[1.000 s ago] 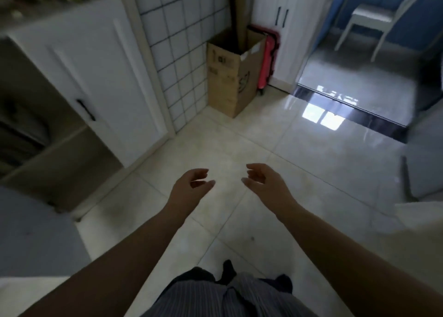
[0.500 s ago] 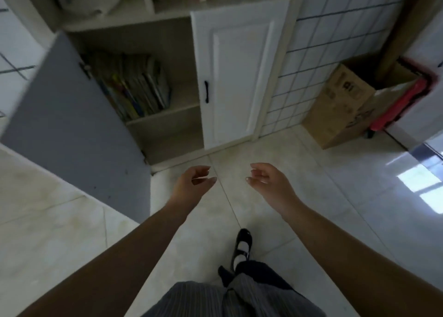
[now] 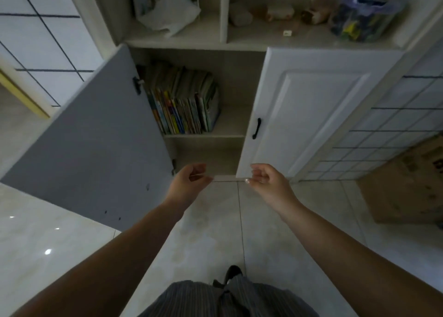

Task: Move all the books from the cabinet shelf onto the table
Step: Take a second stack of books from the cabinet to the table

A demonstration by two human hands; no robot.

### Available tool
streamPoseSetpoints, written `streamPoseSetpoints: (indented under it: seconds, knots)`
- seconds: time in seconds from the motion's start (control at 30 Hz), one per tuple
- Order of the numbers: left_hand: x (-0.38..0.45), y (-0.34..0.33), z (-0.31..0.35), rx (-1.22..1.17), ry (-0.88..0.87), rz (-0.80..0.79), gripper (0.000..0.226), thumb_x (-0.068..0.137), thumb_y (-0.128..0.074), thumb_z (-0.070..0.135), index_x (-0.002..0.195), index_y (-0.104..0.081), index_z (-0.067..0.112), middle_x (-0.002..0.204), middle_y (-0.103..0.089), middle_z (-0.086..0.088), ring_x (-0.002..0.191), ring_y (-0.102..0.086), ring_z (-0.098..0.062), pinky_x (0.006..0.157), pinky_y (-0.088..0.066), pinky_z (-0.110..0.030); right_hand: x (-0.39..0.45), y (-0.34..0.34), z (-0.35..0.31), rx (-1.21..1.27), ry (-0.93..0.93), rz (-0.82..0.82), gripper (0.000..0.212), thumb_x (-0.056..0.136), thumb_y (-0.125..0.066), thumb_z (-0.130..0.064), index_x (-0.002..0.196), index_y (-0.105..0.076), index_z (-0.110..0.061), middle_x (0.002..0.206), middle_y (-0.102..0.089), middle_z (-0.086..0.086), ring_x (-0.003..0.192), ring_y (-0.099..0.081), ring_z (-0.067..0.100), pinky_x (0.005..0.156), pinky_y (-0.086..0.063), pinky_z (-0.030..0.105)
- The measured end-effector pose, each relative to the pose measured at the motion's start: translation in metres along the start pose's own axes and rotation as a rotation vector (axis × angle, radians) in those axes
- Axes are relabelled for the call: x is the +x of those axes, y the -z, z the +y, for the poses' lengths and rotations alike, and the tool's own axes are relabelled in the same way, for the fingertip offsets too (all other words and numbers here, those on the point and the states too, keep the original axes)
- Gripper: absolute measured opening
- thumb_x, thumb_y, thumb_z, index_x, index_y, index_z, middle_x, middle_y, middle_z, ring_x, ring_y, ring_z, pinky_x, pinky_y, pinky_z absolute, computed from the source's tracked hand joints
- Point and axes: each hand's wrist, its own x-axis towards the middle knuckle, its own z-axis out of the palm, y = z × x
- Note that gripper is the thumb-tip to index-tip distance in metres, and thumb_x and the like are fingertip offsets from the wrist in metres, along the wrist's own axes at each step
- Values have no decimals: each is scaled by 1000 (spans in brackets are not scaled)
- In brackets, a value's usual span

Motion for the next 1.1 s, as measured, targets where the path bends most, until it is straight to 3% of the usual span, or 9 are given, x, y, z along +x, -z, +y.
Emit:
streamPoseSetpoints:
  seconds: [0.43, 0.63, 0.8, 0.97, 1.03, 1.1]
  knots:
    - [148, 13, 38, -36, 50, 28, 48, 84, -69, 25, 127, -52, 16, 114, -58, -1, 100, -56, -15, 80, -41, -25, 169, -20, -45, -85, -14, -102, 45, 84, -68, -19, 126, -52, -16, 114, -54, -3, 105, -54, 10, 87, -40, 23]
    - [234, 2, 50, -202, 96, -9, 67, 83, -69, 8, 141, -36, 13, 131, -49, -6, 107, -53, -16, 74, -47, -15, 254, -35, -54, -104, -61, -128, 49, 84, -68, -26, 129, -49, -23, 119, -56, -3, 110, -55, 11, 89, -43, 24]
    - [294, -5, 46, -251, 95, 25, 77, 82, -68, 2, 146, -26, 13, 145, -38, -9, 130, -41, -23, 103, -41, -35, 319, -52, -52, -114, -63, -192, 54, 84, -68, -25, 133, -45, -22, 127, -54, 0, 118, -53, 15, 100, -44, 31]
    - [335, -16, 40, -202, -19, 14, 81, 80, -69, -2, 147, -26, 13, 145, -41, -7, 133, -41, -20, 107, -37, -31, 362, -66, -43, -66, -64, -269, 61, 83, -68, -15, 138, -40, -21, 120, -50, -7, 124, -49, 17, 104, -43, 39]
    - [352, -19, 33, -176, -64, 18, 92, 79, -73, 6, 151, -16, 17, 152, -33, -7, 139, -35, -22, 113, -33, -42, 381, -72, -40, -40, -63, -287, 65, 84, -66, -8, 141, -37, -19, 127, -49, -3, 126, -46, 16, 105, -42, 39]
    - [365, -24, 21, -115, -126, 24, 104, 71, -78, 28, 152, -12, 22, 153, -32, -5, 139, -35, -21, 112, -35, -48, 396, -76, -37, 4, -55, -312, 67, 85, -62, -1, 143, -33, -17, 139, -45, 4, 126, -44, 14, 102, -42, 33]
